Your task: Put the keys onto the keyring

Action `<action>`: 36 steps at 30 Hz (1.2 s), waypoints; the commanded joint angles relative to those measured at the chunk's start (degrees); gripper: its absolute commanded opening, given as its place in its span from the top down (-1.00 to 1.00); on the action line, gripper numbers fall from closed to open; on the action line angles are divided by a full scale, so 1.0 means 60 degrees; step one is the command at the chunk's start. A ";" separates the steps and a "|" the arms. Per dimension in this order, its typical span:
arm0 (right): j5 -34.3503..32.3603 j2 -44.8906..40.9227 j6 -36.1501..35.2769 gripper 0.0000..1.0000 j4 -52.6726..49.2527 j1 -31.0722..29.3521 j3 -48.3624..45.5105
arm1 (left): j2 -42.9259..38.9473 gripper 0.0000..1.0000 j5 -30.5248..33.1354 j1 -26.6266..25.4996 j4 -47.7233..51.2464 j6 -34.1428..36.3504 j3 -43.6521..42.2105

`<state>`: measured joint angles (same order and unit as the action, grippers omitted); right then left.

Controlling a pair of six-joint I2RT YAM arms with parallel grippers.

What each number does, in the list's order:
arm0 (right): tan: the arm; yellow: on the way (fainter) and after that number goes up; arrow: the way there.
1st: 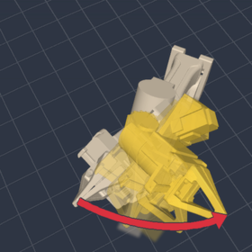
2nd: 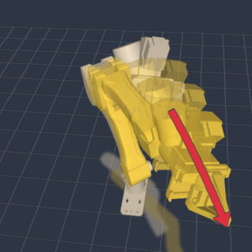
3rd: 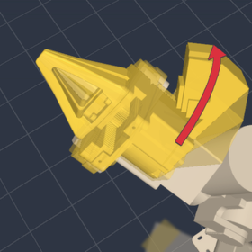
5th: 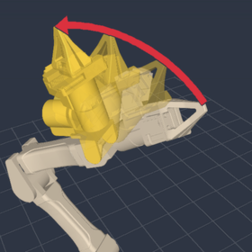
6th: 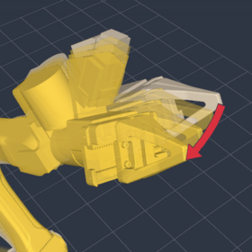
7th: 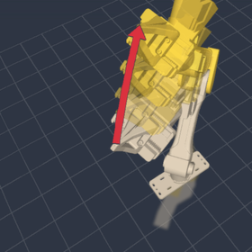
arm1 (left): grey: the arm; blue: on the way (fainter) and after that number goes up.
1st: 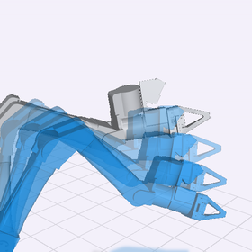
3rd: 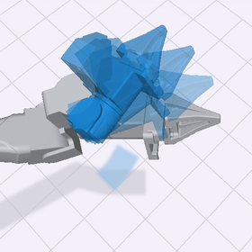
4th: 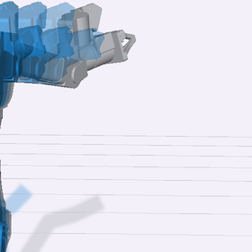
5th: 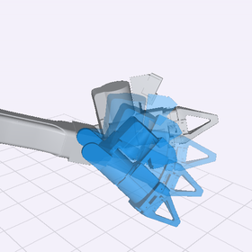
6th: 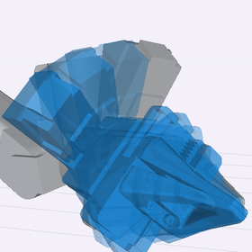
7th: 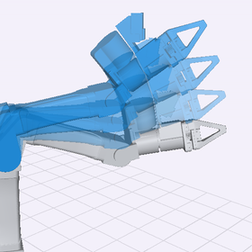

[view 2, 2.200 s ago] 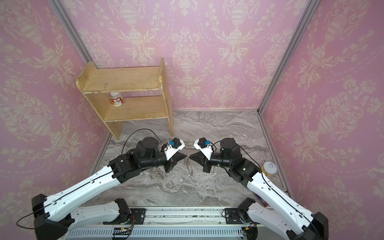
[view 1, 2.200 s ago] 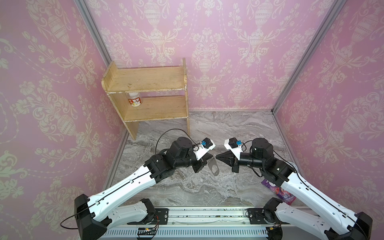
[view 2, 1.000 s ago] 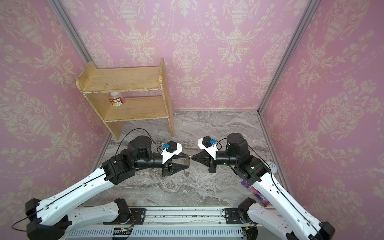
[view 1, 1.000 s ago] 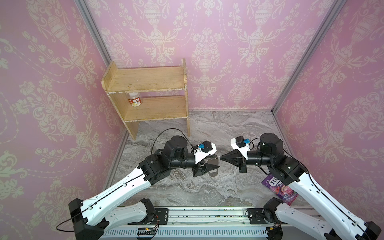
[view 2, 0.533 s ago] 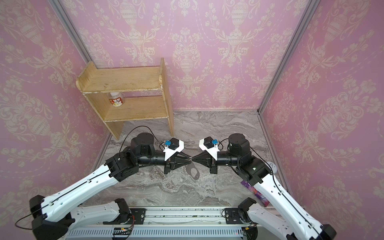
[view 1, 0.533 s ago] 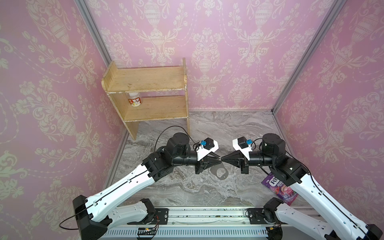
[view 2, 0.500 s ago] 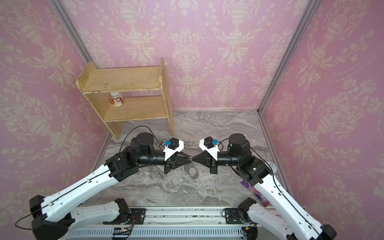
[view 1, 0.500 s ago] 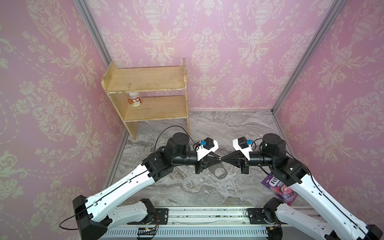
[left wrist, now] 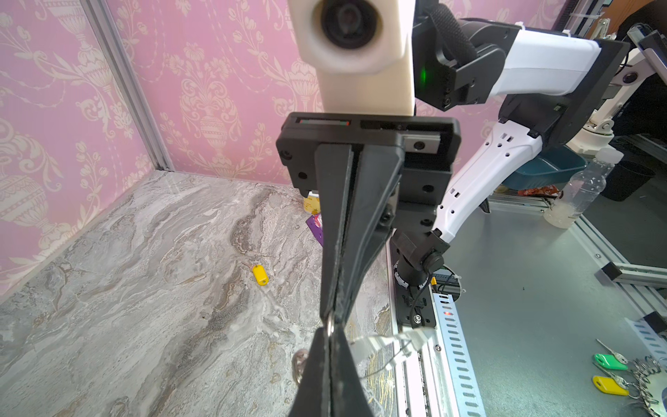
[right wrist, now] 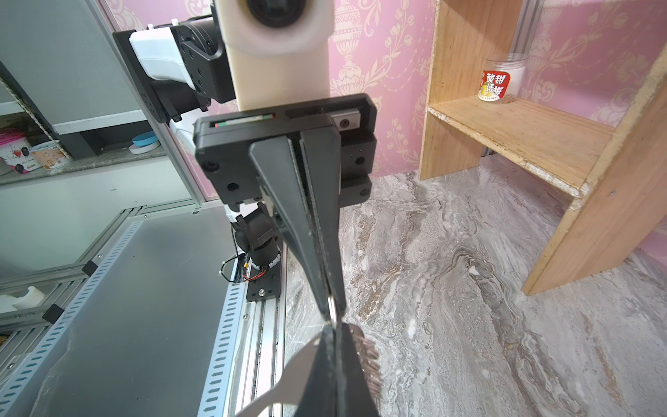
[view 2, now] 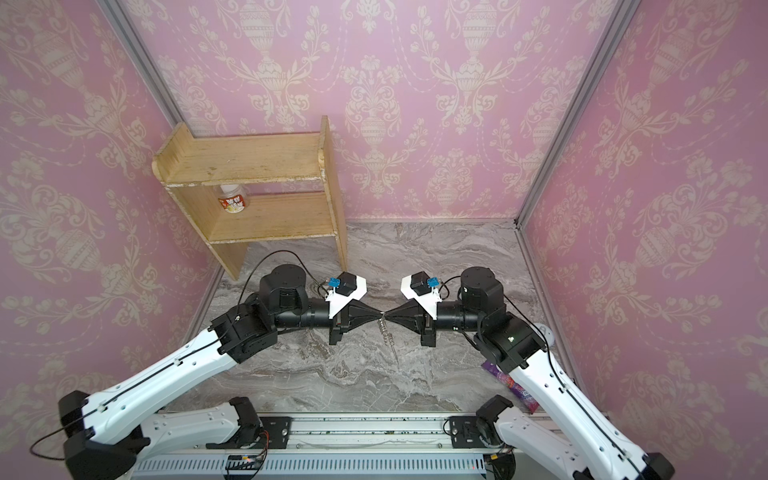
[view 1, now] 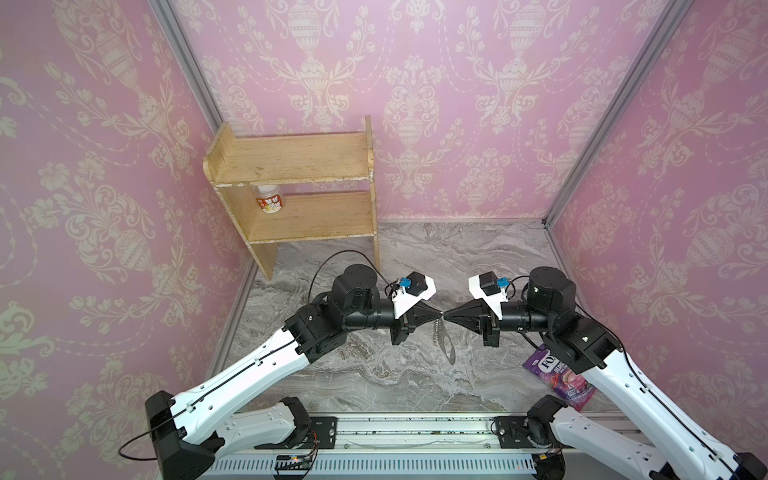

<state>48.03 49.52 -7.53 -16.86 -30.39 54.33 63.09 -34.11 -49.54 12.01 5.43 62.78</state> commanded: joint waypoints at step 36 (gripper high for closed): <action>-0.6071 0.1300 0.3694 -0.63 -0.1213 0.1549 -0.0337 | -0.0673 1.00 -0.1955 0.1909 -0.3938 -0.0495 -0.2774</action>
<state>20.71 55.40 9.43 -19.33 -22.24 51.96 58.06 -43.03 -39.07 -9.65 2.46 46.54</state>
